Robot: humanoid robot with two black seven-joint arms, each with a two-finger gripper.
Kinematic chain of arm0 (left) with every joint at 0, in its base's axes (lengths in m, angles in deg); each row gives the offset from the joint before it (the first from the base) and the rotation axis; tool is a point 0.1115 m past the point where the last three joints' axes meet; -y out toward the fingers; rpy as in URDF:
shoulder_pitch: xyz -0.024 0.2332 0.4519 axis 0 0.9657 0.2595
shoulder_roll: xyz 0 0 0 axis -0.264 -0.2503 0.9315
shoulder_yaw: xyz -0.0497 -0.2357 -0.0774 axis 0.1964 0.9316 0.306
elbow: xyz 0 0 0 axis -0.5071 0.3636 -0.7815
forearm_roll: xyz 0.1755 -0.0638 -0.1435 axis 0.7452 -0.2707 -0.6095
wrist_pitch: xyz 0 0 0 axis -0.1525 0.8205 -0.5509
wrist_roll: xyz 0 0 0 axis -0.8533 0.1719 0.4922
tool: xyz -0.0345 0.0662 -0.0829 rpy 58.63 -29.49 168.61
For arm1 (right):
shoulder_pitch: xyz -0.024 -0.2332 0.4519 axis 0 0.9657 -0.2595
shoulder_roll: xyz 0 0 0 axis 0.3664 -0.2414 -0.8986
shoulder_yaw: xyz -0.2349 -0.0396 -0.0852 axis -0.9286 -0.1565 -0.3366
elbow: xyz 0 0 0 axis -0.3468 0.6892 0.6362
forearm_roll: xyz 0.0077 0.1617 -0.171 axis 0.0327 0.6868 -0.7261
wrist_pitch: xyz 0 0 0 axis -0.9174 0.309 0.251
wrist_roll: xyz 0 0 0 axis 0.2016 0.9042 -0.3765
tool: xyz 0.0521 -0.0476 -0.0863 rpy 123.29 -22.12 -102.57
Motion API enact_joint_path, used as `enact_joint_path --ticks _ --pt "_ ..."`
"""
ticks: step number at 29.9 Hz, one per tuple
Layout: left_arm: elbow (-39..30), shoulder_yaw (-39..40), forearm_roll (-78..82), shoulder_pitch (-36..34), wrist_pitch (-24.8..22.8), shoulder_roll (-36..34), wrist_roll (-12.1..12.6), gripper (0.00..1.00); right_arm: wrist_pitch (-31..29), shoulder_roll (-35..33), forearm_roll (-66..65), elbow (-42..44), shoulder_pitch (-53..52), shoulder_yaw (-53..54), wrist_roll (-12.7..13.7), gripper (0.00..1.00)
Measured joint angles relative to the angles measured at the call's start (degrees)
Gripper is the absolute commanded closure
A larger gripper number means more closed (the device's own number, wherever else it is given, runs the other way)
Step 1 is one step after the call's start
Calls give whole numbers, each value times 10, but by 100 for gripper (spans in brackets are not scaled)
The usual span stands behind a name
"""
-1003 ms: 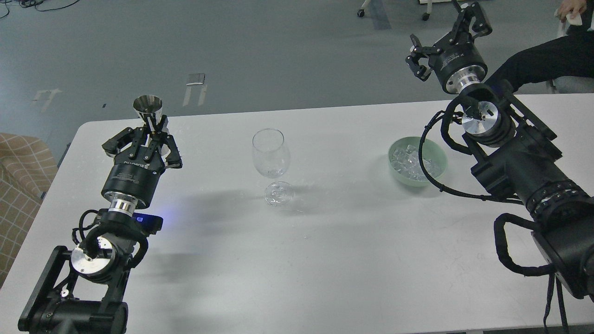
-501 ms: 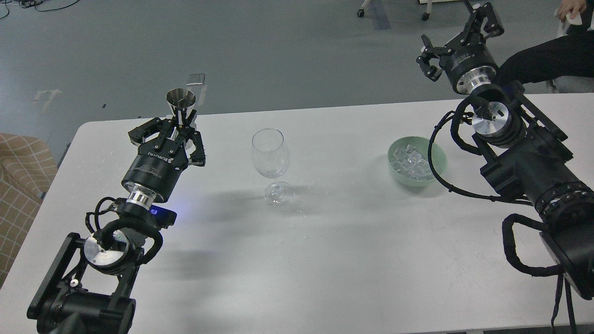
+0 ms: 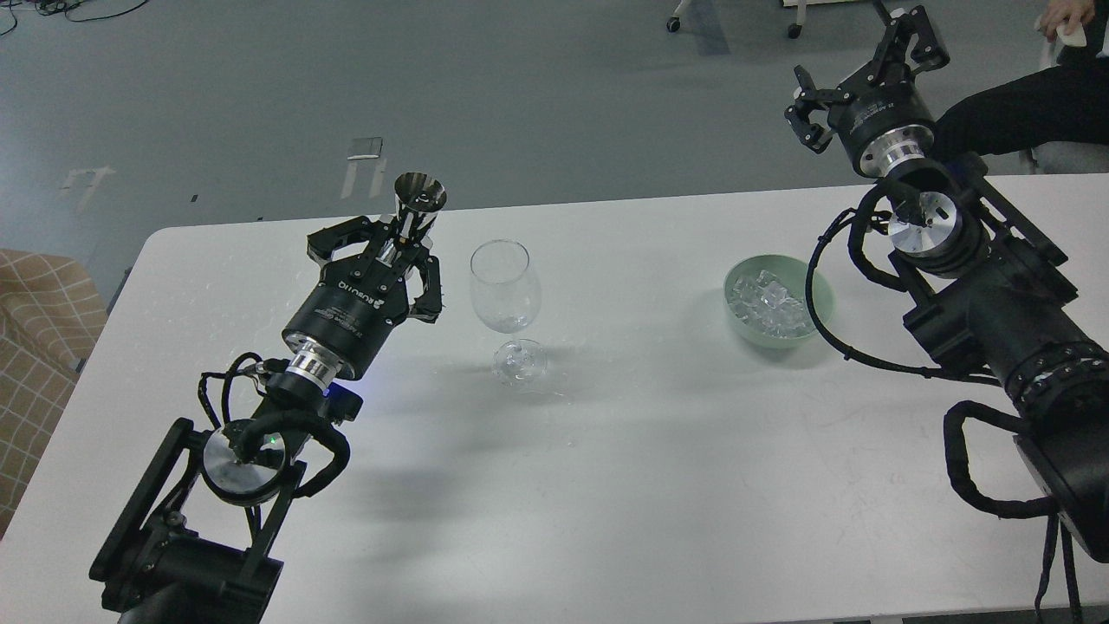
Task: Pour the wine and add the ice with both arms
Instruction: 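Tilt the jigger over the wine glass with the left gripper to pour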
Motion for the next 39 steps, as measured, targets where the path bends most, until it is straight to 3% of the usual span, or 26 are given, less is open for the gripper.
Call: enact_joint_path --ticks 13,21,39 --pt "-15 -4 108 -8 1 -7 -1 81 -1 0 1 0 1 0 0 0" --pt "-11 -4 154 -17 2 -12 19 81 -1 -3 1 -1 3 2 0 0" --pt "-15 -4 242 -61 1 -43 24 81 2 -20 2 -37 22 1 0 0"
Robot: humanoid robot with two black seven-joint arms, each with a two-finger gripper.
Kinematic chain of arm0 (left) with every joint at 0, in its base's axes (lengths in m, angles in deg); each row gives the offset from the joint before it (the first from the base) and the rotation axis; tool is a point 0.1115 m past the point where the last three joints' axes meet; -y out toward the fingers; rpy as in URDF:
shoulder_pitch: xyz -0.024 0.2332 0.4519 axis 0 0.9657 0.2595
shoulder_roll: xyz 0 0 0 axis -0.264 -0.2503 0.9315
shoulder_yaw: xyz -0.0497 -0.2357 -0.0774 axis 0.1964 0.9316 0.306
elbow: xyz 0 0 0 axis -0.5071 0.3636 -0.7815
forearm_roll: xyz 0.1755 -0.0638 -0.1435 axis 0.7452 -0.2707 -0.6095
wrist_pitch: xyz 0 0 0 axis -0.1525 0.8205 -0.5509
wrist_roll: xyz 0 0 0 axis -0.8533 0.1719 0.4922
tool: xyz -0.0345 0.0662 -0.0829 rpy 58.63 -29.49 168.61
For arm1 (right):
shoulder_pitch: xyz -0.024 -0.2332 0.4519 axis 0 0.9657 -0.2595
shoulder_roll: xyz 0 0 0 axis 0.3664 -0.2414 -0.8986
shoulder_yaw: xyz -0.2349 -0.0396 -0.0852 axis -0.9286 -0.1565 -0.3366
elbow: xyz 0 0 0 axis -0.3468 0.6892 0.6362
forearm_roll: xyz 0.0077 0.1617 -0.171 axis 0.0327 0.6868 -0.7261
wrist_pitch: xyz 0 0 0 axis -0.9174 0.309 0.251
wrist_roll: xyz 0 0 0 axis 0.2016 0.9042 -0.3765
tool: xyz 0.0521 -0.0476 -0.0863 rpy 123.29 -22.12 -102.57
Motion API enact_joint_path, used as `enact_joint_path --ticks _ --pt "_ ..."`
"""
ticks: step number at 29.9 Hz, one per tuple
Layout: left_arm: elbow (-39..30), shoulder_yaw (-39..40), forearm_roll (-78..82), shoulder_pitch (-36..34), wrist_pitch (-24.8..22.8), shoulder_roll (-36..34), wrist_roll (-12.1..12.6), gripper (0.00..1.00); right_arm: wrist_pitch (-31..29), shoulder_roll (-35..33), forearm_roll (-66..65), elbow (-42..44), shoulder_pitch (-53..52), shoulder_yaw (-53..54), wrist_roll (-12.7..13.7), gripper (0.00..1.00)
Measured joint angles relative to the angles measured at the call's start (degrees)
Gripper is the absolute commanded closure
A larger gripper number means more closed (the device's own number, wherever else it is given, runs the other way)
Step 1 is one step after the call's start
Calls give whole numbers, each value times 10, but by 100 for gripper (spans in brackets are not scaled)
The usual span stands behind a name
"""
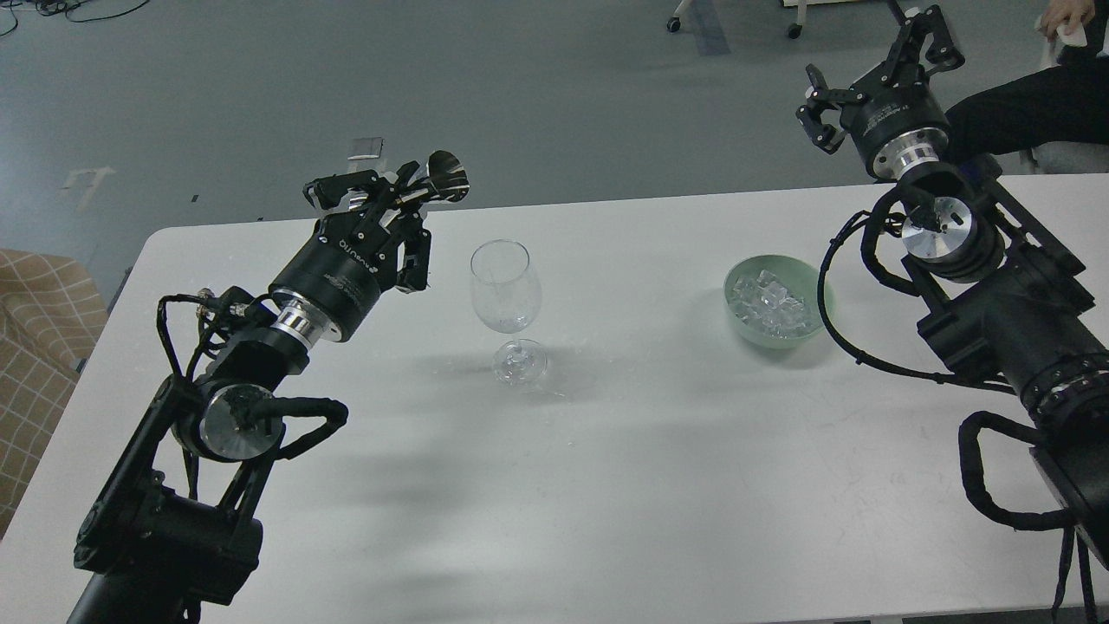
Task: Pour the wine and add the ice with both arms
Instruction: 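Tilt the jigger over the wine glass with the left gripper to pour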
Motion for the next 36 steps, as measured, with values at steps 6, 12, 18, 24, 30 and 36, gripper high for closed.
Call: enact_joint_path --ticks 6,12,18,24,30,36 --pt "0 -1 1 -11 -2 -7 1 81 0 -3 0 -1 3 0 0 0" --pt "0 -4 12 -27 -5 -28 7 80 0 -5 0 -2 3 1 0 0" --pt "-1 -9 20 -31 -7 -40 11 80 0 -6 0 -5 3 1 0 0" --pt "-2 -10 26 -38 -19 -48 12 80 0 -7 0 -5 3 2 0 0" --pt "-3 -10 51 -42 -28 -51 18 80 -1 -7 0 -5 4 3 0 0" --pt "-3 -10 105 -43 -53 -52 20 80 -1 -7 0 -5 4 4 0 0"
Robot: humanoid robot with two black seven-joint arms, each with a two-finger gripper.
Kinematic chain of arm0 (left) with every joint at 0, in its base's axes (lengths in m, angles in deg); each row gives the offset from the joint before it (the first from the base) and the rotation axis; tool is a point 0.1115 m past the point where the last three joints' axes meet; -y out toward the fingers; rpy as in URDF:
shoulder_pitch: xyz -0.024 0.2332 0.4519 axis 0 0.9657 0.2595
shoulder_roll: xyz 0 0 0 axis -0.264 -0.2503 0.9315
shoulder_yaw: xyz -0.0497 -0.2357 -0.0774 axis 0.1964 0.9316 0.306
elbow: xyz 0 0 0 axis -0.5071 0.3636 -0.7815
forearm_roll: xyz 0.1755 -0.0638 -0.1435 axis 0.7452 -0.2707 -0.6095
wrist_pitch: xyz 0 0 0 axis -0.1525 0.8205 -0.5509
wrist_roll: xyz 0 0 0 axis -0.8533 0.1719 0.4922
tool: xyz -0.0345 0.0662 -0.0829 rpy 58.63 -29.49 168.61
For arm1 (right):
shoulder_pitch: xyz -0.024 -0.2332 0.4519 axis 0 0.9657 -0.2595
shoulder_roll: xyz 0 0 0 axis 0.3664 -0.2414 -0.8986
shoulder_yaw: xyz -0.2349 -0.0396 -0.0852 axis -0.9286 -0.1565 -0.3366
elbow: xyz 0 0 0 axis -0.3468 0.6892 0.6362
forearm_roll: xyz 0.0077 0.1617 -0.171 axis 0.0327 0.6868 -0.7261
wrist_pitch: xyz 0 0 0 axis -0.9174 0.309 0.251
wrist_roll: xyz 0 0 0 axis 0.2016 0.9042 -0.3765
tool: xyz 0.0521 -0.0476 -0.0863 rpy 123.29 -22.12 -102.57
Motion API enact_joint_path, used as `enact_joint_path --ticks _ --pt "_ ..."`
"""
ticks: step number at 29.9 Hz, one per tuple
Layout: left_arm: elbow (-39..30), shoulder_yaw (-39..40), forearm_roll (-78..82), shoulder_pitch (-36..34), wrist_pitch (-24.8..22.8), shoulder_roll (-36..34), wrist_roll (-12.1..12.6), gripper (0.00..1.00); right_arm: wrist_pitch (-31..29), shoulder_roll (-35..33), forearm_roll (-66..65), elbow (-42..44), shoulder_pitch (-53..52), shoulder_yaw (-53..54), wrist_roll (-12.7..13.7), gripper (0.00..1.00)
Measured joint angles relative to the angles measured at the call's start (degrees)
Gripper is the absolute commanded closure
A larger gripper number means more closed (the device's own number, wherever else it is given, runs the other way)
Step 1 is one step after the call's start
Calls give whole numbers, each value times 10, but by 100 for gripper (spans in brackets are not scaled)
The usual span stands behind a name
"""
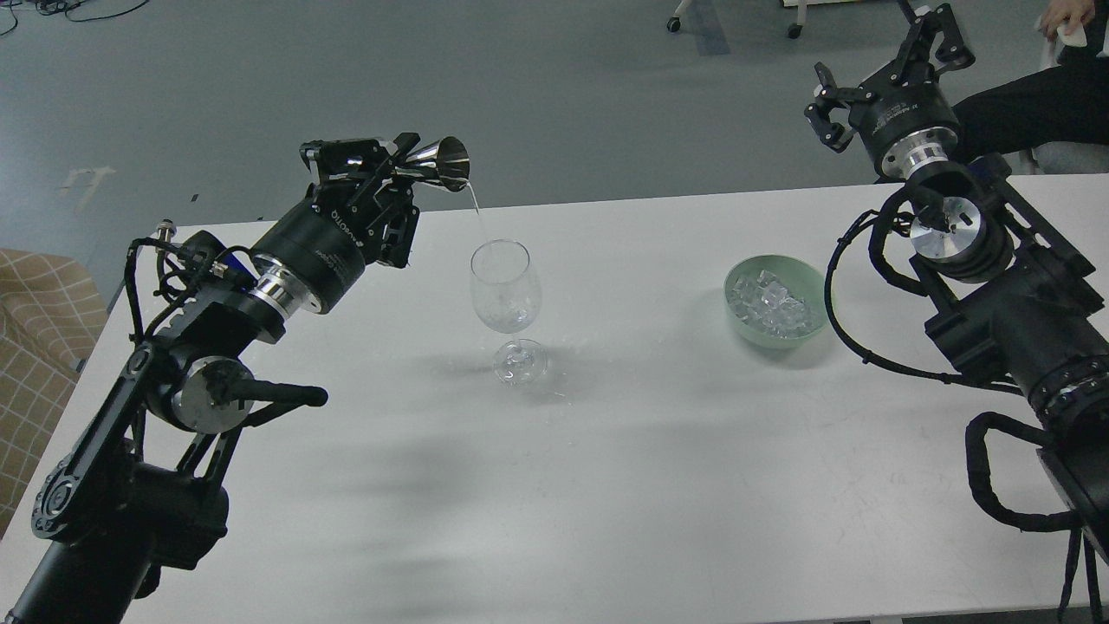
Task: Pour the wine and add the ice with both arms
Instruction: 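Tilt the jigger over the wine glass with the left gripper to pour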
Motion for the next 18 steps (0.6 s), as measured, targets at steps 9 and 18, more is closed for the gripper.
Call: enact_joint_path --ticks 9,18 --pt "1 1 51 -2 -7 -3 0 80 0 1 0 -1 0 2 0 0" --pt "1 0 91 -13 -9 -4 0 80 0 0 1 -1 1 2 0 0"
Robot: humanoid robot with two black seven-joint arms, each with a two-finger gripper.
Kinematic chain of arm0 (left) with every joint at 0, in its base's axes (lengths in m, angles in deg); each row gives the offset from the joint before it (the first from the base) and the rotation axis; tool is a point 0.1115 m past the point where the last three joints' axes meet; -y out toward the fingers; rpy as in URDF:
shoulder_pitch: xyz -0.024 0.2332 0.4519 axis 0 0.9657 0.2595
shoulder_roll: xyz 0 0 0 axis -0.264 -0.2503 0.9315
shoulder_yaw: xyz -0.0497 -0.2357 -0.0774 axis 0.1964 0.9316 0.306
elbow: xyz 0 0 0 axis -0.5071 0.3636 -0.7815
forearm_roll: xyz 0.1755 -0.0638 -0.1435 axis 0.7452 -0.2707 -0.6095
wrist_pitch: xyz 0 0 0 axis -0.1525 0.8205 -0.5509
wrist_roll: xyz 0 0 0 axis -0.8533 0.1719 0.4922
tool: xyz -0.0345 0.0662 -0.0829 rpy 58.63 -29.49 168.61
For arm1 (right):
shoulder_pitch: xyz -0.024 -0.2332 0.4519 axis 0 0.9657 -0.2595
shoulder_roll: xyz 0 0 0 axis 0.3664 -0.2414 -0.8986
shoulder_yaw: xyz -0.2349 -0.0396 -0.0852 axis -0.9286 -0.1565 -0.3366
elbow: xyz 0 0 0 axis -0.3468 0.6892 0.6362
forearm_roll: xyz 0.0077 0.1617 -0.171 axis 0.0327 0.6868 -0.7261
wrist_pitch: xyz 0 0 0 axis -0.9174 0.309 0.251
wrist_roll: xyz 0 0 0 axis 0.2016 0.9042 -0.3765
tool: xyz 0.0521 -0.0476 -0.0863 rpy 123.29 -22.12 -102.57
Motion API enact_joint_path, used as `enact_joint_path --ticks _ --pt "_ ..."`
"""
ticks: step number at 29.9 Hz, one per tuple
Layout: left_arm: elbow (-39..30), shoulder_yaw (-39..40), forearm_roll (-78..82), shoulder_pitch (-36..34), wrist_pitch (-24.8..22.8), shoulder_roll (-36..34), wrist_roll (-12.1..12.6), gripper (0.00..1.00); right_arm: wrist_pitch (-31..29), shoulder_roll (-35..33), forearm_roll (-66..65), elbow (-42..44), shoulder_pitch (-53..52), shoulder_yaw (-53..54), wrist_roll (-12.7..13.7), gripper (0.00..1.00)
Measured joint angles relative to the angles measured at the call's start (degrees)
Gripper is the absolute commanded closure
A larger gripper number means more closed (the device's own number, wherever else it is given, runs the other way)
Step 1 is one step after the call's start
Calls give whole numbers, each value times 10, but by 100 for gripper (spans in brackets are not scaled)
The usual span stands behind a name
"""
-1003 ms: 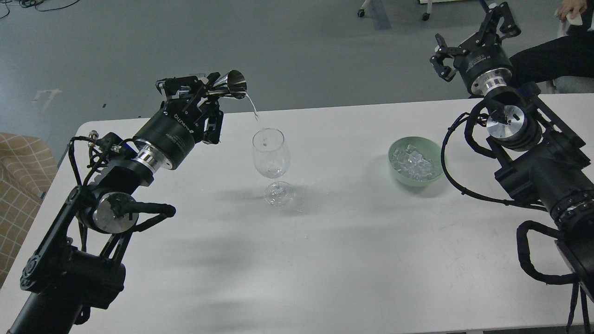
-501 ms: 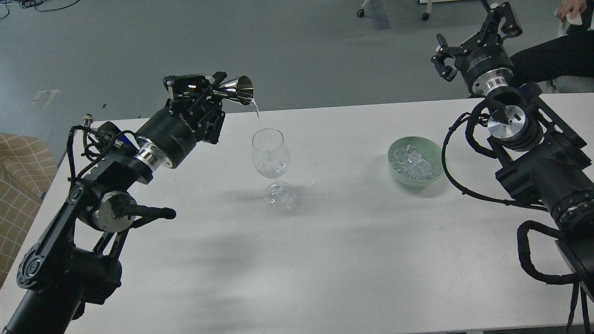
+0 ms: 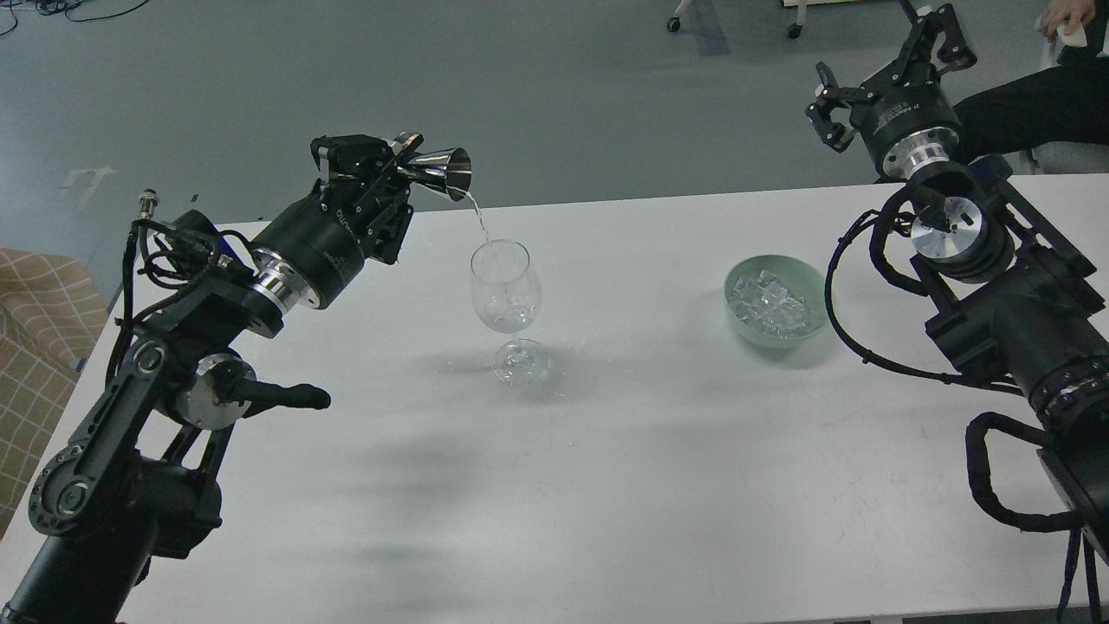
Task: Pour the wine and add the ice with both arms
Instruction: 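Tilt the jigger over the wine glass with the left gripper to pour, then bring the jigger back and lower it to the table with the left gripper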
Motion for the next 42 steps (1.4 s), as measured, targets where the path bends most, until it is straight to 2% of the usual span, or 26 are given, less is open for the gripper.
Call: enact_joint_path --ticks 25,33,37,42 --pt "-8 -30 74 -18 -10 -22 0 80 -1 0 0 0 1 1 0 0" --pt "-9 -11 69 7 -16 -28 -8 80 -1 -2 0 0 2 1 0 0" --pt "-9 28 25 39 -29 -26 -14 80 -1 -12 0 0 3 1 0 0" --pt "-1 57 -136 62 -30 -23 -16 80 -1 -13 -1 -1 3 -2 1 0"
